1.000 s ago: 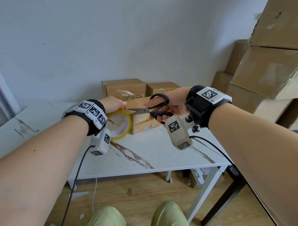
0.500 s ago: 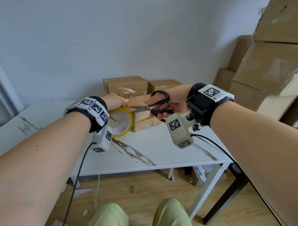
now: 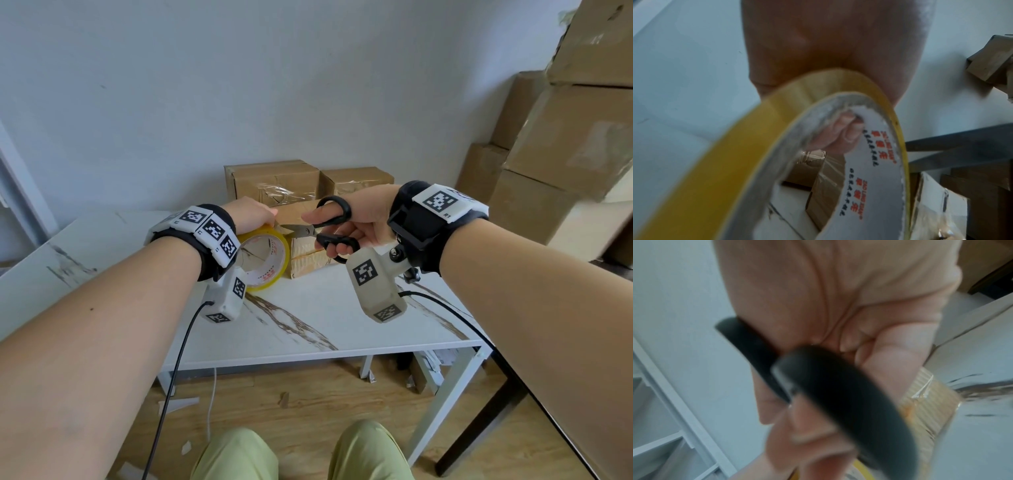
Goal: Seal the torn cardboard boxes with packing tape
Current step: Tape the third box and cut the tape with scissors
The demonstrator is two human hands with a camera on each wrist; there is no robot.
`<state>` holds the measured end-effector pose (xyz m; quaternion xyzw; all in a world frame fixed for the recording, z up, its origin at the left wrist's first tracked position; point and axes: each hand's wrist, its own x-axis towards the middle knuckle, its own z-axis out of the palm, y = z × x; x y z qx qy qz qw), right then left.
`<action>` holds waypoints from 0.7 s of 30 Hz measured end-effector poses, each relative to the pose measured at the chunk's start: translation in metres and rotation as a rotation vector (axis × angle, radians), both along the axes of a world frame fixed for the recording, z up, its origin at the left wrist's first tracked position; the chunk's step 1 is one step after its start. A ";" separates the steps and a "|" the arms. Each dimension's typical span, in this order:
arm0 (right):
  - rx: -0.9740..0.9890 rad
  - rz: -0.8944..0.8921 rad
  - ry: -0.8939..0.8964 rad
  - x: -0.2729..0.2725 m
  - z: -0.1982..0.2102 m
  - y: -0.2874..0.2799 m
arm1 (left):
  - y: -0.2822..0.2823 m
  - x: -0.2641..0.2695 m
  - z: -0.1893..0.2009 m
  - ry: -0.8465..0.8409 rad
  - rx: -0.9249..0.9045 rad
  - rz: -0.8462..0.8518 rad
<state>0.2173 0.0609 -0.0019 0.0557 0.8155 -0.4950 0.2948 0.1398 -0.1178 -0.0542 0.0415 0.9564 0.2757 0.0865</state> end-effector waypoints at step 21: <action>-0.029 0.087 0.147 -0.008 -0.009 -0.015 | -0.002 -0.006 -0.005 -0.018 0.031 0.007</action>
